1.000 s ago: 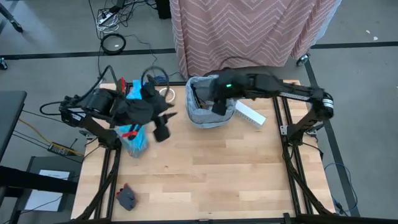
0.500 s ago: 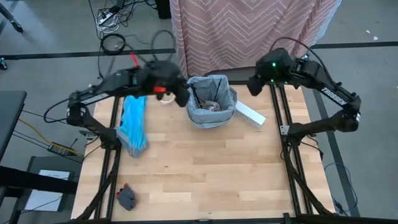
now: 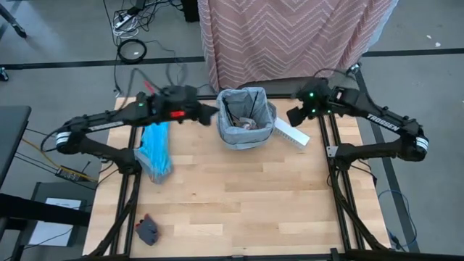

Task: Place trash/remove bag and relplace
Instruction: Remove the trash bag from the trash bin

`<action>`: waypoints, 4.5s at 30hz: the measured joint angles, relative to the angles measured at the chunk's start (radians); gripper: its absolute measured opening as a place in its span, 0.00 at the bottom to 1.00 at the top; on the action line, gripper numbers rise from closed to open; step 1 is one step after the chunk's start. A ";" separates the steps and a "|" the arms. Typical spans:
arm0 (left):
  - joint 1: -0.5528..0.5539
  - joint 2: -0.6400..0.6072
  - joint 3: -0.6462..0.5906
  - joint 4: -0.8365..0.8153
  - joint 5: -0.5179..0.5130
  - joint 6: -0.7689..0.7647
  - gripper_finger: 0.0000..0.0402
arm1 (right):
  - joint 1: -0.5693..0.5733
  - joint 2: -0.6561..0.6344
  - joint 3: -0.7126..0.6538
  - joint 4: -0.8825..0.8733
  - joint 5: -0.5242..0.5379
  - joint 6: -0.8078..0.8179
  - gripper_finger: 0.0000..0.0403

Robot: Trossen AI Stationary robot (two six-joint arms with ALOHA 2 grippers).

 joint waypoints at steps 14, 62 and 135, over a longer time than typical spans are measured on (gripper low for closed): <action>0.002 -0.148 -0.093 0.129 -0.021 -0.084 0.33 | 0.027 0.016 -0.193 0.373 -0.083 0.313 0.43; 0.002 -0.127 -0.093 0.272 -0.022 -0.036 0.33 | 0.166 -0.024 0.080 0.297 0.106 0.160 0.01; -0.004 0.233 -0.093 0.765 0.242 -0.067 0.33 | 0.156 0.160 0.209 0.336 0.075 0.239 0.00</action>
